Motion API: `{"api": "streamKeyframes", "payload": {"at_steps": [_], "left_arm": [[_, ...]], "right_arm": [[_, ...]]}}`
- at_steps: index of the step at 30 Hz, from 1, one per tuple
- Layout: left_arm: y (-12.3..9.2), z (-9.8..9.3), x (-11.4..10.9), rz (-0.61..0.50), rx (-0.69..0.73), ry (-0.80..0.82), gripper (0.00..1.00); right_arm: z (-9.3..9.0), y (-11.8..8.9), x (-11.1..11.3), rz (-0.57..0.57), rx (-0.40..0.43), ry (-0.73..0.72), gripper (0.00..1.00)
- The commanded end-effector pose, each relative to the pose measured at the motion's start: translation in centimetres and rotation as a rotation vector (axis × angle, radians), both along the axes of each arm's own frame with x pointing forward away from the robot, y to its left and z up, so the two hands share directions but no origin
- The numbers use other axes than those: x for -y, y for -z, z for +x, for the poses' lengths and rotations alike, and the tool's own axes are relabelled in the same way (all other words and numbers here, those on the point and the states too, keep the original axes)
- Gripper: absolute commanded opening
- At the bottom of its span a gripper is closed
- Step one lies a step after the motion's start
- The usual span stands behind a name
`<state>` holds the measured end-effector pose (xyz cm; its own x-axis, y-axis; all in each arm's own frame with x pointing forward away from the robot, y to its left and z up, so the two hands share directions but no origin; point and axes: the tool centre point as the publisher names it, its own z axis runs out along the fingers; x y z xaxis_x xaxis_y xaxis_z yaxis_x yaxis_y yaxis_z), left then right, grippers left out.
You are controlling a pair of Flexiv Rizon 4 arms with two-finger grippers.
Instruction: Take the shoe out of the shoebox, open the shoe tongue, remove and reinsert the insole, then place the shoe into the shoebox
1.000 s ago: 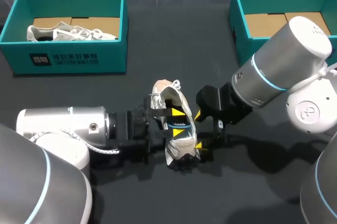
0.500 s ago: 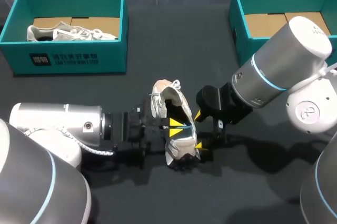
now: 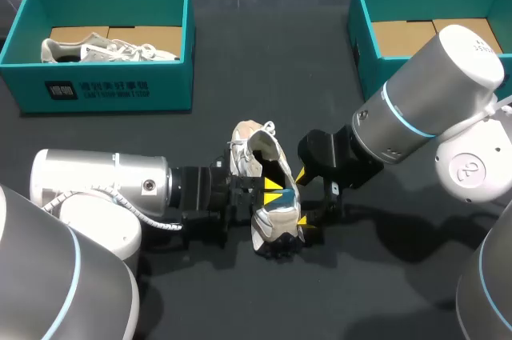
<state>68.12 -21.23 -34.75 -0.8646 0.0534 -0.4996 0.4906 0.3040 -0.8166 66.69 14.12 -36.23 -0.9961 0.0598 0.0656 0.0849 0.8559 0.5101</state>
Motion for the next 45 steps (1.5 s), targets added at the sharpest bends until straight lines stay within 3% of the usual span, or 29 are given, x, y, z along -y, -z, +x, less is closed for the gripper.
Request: {"api": "streamKeyframes", "payload": {"at_steps": [1, 5, 10, 18, 32, 36, 45], "left_arm": [[-0.4, 0.1, -0.3, -0.013, -0.027, 0.016, 0.24], [-1.2, -0.3, -0.7, -0.030, -0.047, 0.028, 0.40], [-2.5, -0.8, -1.2, -0.040, -0.053, 0.053, 0.44], [-3.3, -0.9, -1.2, -0.005, -0.046, 0.089, 0.44], [-4.4, -1.4, -1.8, 0.103, -0.054, 0.176, 0.43], [-4.9, -1.6, -2.6, 0.135, -0.056, 0.197, 0.44], [-6.4, -1.5, -5.3, 0.219, -0.057, 0.270, 0.45]], "right_arm": [[-0.1, 0.1, -0.1, -0.002, 0.002, 0.001, 1.00], [-0.1, 0.1, -0.1, -0.002, 0.002, 0.001, 1.00], [-0.1, 0.1, -0.1, -0.002, 0.002, 0.001, 1.00], [-0.1, 0.1, -0.1, -0.002, 0.002, 0.001, 1.00], [0.1, -1.4, 6.0, -0.064, -0.017, 0.042, 1.00], [0.2, -1.5, 8.3, -0.020, -0.022, -0.042, 1.00], [0.2, -1.5, 8.3, -0.020, -0.022, -0.042, 1.00]]}}
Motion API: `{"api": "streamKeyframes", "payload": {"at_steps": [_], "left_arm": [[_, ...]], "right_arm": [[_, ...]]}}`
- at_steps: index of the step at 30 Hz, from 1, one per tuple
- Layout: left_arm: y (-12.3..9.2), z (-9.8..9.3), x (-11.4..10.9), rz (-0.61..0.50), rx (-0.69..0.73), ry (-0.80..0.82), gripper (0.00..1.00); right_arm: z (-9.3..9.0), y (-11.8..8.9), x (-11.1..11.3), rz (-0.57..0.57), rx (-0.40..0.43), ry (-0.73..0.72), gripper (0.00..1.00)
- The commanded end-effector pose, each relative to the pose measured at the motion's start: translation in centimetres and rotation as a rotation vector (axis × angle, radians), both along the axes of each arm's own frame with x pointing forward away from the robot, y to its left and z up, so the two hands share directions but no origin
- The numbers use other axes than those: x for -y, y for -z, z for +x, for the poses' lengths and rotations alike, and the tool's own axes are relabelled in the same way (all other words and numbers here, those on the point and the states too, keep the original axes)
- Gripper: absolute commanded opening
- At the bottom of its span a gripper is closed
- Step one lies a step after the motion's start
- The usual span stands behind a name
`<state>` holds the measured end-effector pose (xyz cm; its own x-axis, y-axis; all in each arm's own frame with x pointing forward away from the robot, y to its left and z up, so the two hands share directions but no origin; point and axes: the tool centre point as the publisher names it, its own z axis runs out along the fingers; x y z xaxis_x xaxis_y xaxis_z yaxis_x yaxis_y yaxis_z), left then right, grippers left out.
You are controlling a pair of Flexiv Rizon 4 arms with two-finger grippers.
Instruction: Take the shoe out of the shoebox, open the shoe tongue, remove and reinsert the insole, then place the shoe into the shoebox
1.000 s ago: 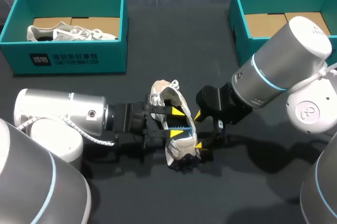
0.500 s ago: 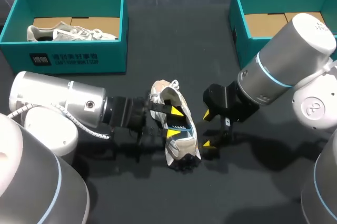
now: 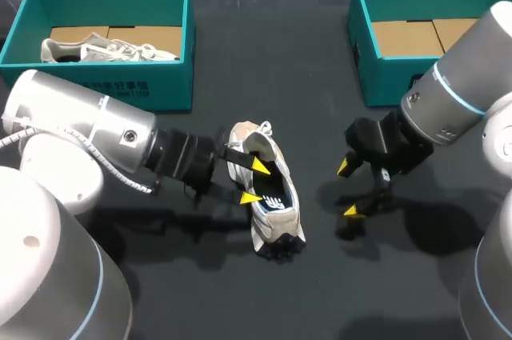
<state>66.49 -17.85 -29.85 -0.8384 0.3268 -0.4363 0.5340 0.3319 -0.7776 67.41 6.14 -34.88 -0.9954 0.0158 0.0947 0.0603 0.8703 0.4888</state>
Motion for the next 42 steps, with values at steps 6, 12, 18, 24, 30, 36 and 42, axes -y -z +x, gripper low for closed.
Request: {"api": "streamKeyframes", "payload": {"at_steps": [6, 12, 18, 24, 30, 36, 42], "left_arm": [[-3.0, 1.6, -3.8, 0.064, -0.005, 0.072, 0.45], [-4.1, 2.4, -5.3, 0.105, -0.003, 0.128, 0.45], [-5.2, 2.6, -6.2, 0.146, -0.005, 0.186, 0.45], [-6.0, 2.8, -7.0, 0.220, 0.004, 0.250, 0.40], [-7.4, 3.6, -7.8, 0.299, 0.011, 0.321, 0.36], [-8.8, 4.1, -8.2, 0.412, 0.042, 0.494, 0.00], [-9.6, 4.2, -8.6, 0.418, 0.028, 0.624, 0.00]], "right_arm": [[-0.5, -0.2, 0.3, 0.002, 0.008, 0.004, 1.00], [-0.9, -0.8, 1.5, -0.022, 0.022, 0.032, 1.00], [-2.2, -2.2, 5.2, -0.091, 0.015, 0.086, 1.00], [-3.5, -2.6, 7.7, -0.091, 0.027, 0.144, 1.00], [-3.5, -2.6, 7.7, -0.091, 0.027, 0.144, 1.00], [-3.5, -2.6, 7.7, -0.091, 0.027, 0.144, 1.00], [-3.5, -2.6, 7.7, -0.091, 0.027, 0.144, 1.00]]}}
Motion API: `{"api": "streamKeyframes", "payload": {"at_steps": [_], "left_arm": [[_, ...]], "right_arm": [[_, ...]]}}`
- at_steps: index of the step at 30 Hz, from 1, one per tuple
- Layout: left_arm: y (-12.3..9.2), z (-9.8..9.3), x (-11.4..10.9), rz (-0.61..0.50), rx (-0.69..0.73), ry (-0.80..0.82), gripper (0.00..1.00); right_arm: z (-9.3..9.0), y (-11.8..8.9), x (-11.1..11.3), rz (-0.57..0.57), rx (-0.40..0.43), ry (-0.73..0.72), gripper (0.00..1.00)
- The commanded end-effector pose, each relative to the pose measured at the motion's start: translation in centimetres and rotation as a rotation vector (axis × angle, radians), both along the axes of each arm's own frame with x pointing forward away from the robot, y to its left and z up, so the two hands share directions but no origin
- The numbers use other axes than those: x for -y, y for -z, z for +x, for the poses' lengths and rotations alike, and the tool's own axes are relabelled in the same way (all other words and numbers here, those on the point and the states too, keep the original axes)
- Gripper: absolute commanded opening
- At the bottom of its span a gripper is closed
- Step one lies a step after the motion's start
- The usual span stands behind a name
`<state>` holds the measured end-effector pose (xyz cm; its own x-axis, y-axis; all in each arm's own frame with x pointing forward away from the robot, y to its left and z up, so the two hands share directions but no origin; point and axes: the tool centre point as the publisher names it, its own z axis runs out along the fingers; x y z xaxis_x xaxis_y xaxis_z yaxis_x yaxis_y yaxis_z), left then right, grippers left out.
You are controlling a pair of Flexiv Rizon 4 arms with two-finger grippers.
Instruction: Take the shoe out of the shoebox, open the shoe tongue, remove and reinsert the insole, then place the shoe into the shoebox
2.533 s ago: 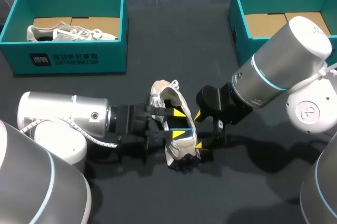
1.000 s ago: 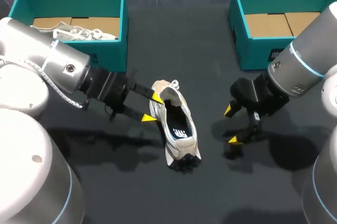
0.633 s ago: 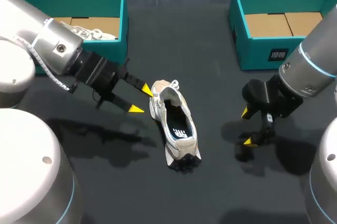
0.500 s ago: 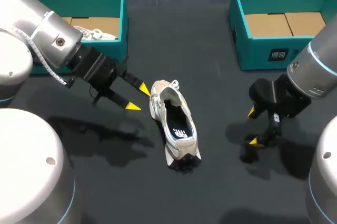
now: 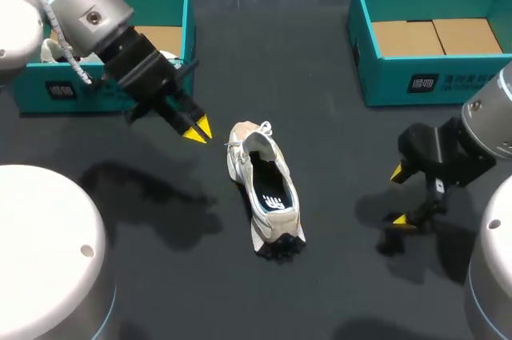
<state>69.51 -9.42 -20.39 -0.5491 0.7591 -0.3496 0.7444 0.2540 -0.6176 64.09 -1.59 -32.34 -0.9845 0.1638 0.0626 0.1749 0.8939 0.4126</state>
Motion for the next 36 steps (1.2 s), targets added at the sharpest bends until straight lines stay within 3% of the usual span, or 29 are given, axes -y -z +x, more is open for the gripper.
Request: {"api": "streamKeyframes", "payload": {"at_steps": [1, 8, 11, 21, 31, 36], "left_arm": [[-0.1, 1.2, -0.1, 0.150, -0.074, 0.164, 0.00], [-0.1, 1.2, -0.1, 0.150, -0.074, 0.164, 0.00], [0.8, 0.9, 0.9, 0.218, 0.028, 0.180, 0.00], [2.9, 0.4, 5.3, 0.325, 0.098, 0.343, 0.00], [2.9, 0.4, 5.3, 0.325, 0.098, 0.343, 0.00], [5.1, 0.2, 6.6, 0.357, 0.092, 0.342, 0.00]], "right_arm": [[-0.2, 0.0, 0.0, -0.002, 0.003, 0.002, 1.00], [-0.2, 0.0, 0.0, -0.002, 0.003, 0.002, 1.00], [-0.2, 0.0, 0.0, -0.002, 0.003, 0.002, 1.00], [-0.2, 0.0, 0.0, -0.002, 0.003, 0.002, 1.00], [-0.2, 0.0, 0.0, -0.002, 0.003, 0.002, 1.00], [-0.2, 0.0, 0.0, -0.002, 0.003, 0.002, 1.00]]}}
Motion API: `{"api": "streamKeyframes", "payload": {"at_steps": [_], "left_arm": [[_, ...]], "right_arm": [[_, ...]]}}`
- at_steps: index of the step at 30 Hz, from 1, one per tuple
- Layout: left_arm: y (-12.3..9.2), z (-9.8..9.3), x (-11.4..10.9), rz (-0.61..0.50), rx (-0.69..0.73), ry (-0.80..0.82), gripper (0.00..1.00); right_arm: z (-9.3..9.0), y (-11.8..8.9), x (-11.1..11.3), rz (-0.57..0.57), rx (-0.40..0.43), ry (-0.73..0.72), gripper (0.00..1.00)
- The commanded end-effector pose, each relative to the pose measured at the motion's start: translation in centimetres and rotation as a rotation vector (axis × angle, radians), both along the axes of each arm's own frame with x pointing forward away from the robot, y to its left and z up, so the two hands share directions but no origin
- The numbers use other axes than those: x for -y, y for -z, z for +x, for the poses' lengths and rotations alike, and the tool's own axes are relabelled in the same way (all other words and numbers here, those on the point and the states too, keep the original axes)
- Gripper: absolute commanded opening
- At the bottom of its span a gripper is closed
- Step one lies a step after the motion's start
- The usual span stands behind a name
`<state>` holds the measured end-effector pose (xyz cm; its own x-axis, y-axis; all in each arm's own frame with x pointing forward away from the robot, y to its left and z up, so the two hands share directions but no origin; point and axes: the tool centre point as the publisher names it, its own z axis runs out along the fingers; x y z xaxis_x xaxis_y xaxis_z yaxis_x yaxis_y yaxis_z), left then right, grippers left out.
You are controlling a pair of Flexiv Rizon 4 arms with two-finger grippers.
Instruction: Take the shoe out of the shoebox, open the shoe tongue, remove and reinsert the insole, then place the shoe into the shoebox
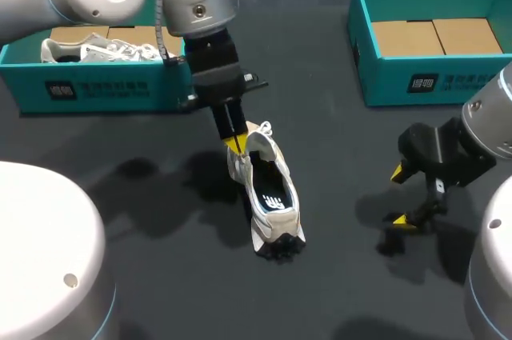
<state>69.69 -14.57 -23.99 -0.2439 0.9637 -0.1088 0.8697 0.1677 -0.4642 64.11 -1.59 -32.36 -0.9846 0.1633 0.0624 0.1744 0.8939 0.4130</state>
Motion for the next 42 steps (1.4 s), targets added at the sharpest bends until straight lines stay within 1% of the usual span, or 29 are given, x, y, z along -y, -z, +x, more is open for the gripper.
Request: {"api": "streamKeyframes", "payload": {"at_steps": [1, 4, 7, 11, 13, 16, 18, 27, 30, 32, 39, 42], "left_arm": [[1.9, -0.1, 1.8, 0.042, -0.008, 0.016, 0.00], [2.8, -0.8, 2.4, 0.055, -0.011, 0.035, 0.00], [3.5, -1.5, 2.9, 0.045, 0.010, 0.090, 0.00], [4.9, -1.8, 4.2, 0.086, 0.077, 0.117, 0.00], [5.3, -2.0, 4.5, 0.089, 0.095, 0.138, 0.00], [6.1, -1.8, 4.9, 0.093, 0.110, 0.142, 0.00], [6.6, -1.5, 5.0, 0.078, 0.097, 0.119, 0.00], [6.6, -1.4, 4.9, 0.081, 0.099, 0.120, 0.00], [8.4, -2.1, 4.9, 0.135, 0.107, 0.156, 0.00], [9.2, -2.5, 4.6, 0.155, 0.109, 0.166, 0.00], [11.2, -2.4, 4.7, 0.184, 0.086, 0.186, 0.00], [11.7, -2.4, 4.7, 0.189, 0.083, 0.191, 0.00]], "right_arm": [[-0.2, -0.1, 0.0, -0.003, 0.003, 0.002, 1.00], [-0.2, -0.1, 0.0, -0.003, 0.003, 0.002, 1.00], [-0.2, -0.1, 0.0, -0.003, 0.003, 0.002, 1.00], [-0.2, -0.1, 0.0, -0.003, 0.003, 0.002, 1.00], [-0.2, -0.1, 0.0, -0.003, 0.003, 0.002, 1.00], [-0.2, -0.1, 0.0, -0.003, 0.003, 0.002, 1.00], [-0.2, -0.1, 0.0, -0.003, 0.003, 0.002, 1.00], [-0.2, -0.1, 0.0, -0.003, 0.003, 0.002, 1.00], [-0.2, -0.1, 0.0, -0.003, 0.003, 0.002, 1.00], [-0.2, -0.1, 0.0, -0.003, 0.003, 0.002, 1.00], [-0.2, -0.1, 0.0, -0.003, 0.003, 0.002, 1.00], [-0.2, -0.1, 0.0, -0.003, 0.003, 0.002, 1.00]]}}
